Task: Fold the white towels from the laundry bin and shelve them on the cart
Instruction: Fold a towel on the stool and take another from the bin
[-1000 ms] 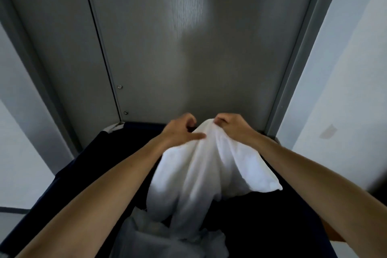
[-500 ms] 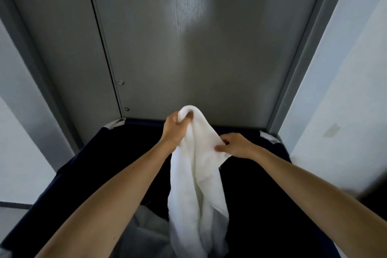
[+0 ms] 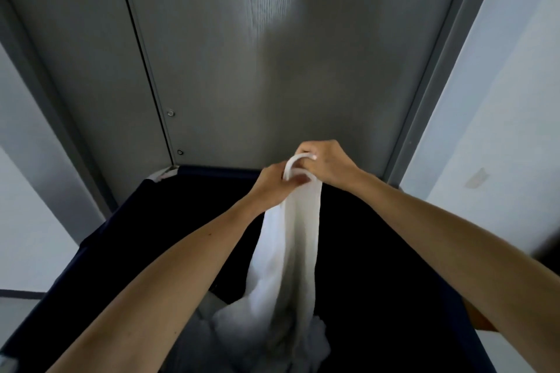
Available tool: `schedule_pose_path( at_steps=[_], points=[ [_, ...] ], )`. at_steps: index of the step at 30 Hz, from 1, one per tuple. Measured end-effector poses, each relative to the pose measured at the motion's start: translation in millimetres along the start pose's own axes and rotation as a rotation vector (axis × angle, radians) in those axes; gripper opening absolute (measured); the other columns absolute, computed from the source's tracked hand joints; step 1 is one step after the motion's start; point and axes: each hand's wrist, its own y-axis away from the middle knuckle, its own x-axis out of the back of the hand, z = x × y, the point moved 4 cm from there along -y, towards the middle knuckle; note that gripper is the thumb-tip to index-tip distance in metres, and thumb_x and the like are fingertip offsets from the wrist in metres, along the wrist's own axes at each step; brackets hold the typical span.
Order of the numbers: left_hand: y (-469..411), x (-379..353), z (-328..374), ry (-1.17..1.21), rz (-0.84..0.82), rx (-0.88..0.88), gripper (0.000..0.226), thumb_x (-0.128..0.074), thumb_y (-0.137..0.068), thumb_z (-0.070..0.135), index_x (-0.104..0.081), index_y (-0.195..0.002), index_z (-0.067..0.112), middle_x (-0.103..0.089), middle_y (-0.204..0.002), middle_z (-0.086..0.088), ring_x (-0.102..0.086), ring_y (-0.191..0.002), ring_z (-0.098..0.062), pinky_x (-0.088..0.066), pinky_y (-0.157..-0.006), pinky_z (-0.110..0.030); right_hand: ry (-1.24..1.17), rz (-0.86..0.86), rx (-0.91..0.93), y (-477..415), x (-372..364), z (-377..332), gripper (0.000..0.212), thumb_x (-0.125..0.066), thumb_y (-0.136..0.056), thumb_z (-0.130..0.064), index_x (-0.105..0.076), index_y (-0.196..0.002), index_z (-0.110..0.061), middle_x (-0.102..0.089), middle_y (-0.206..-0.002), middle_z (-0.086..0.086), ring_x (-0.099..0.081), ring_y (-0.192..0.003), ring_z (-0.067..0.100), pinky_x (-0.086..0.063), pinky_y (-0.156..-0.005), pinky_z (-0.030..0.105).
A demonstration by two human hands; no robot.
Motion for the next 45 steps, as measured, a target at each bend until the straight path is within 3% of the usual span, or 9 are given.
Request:
schedule_pose_path(
  at_steps=[5, 12, 17, 22, 28, 31, 34, 39, 45],
  points=[
    [-6.9, 10.4, 4.5, 0.178, 0.192, -0.007, 0.021, -0.051, -0.095, 0.033, -0.063, -0.081, 0.022, -0.054, -0.066, 0.011, -0.048, -0.060, -0.002, -0.035, -0.047, -0.006, -0.080, 0.110, -0.077, -4.6, 14.6, 6.1, 0.017, -0.071, -0.080, -0.031, -0.061, -0.078, -0.018, -0.058, -0.071, -0.010, -0.050, -0.063, 0.000, -0.037, -0.054, 0.007],
    [-10.8, 20.0, 1.8, 0.292, 0.357, -0.032, 0.014, -0.049, -0.096, 0.021, -0.063, -0.093, 0.017, -0.060, -0.081, 0.006, -0.055, -0.077, -0.011, -0.044, -0.064, -0.020, -0.060, -0.228, -0.242, 15.9, -12.2, 34.9, 0.032, -0.067, -0.085, -0.032, -0.064, -0.113, -0.017, -0.062, -0.100, -0.006, -0.058, -0.095, 0.009, -0.040, -0.078, 0.018],
    [-17.2, 40.4, 6.9, 0.632, 0.451, 0.041, 0.027, -0.040, -0.100, 0.019, -0.065, -0.092, 0.026, -0.061, -0.083, 0.009, -0.056, -0.076, -0.006, -0.047, -0.069, -0.021, 0.125, -0.409, -0.365, 43.2, -44.0, 76.0, 0.026, -0.057, -0.092, -0.027, -0.065, -0.103, -0.004, -0.062, -0.094, 0.005, -0.058, -0.092, 0.019, -0.043, -0.081, 0.027],
    [-18.3, 42.6, 10.6, 0.524, 0.414, 0.042, 0.019, -0.059, -0.091, 0.028, -0.055, -0.075, 0.020, -0.050, -0.068, 0.008, -0.045, -0.060, -0.006, -0.039, -0.056, -0.021, -0.106, -0.221, -0.417, 41.8, -57.3, 79.1, 0.027, -0.051, -0.093, -0.026, -0.061, -0.111, -0.008, -0.065, -0.109, 0.008, -0.060, -0.101, 0.023, -0.045, -0.083, 0.030],
    [-12.7, 28.7, 3.5, 0.341, 0.290, -0.034, 0.010, -0.064, -0.088, 0.028, -0.064, -0.079, 0.032, -0.064, -0.077, 0.016, -0.058, -0.077, -0.002, -0.046, -0.075, -0.020, -0.572, -0.040, -0.277, 25.6, -61.0, 51.0, 0.026, -0.071, -0.082, -0.022, -0.054, -0.100, -0.028, -0.064, -0.104, -0.004, -0.062, -0.098, 0.015, -0.050, -0.087, 0.028],
    [-16.6, 30.9, 4.0, 0.128, 0.345, -0.050, 0.018, -0.053, -0.094, 0.030, -0.055, -0.081, 0.019, -0.055, -0.071, 0.013, -0.050, -0.069, -0.001, -0.036, -0.062, -0.009, -0.469, 0.045, -0.216, 18.3, -53.9, 37.3, 0.021, -0.065, -0.087, -0.026, -0.055, -0.105, -0.021, -0.063, -0.095, -0.005, -0.060, -0.083, 0.007, -0.047, -0.073, 0.015],
    [-24.4, 27.9, 7.9, 0.004, 0.315, -0.035, 0.022, -0.047, -0.097, 0.034, -0.047, -0.087, 0.014, -0.050, -0.074, 0.011, -0.047, -0.072, -0.007, -0.033, -0.056, -0.014, -0.336, 0.043, -0.225, 11.5, -51.9, 39.5, 0.019, -0.054, -0.093, -0.023, -0.056, -0.093, -0.005, -0.055, -0.080, 0.000, -0.048, -0.069, 0.010, -0.038, -0.059, 0.019],
    [-36.4, 22.8, 15.6, -0.099, 0.101, -0.081, 0.045, -0.063, -0.086, 0.042, -0.050, -0.124, 0.022, -0.056, -0.113, 0.006, -0.047, -0.098, -0.008, -0.032, -0.076, -0.014, -0.284, 0.043, -0.177, -5.3, -30.0, 41.1, 0.017, -0.043, -0.097, -0.011, -0.052, -0.082, -0.012, -0.052, -0.074, -0.002, -0.047, -0.066, 0.011, -0.037, -0.053, 0.013],
    [-45.4, 35.3, 29.2, -0.242, 0.179, -0.205, 0.030, -0.051, -0.095, 0.034, -0.058, -0.082, 0.007, -0.059, -0.069, -0.006, -0.052, -0.065, -0.017, -0.032, -0.052, -0.018, -0.229, 0.032, -0.133, -17.3, -19.6, 37.5, 0.011, -0.041, -0.098, -0.015, -0.050, -0.100, -0.010, -0.056, -0.082, 0.003, -0.051, -0.076, 0.016, -0.037, -0.058, 0.015]
  ],
)
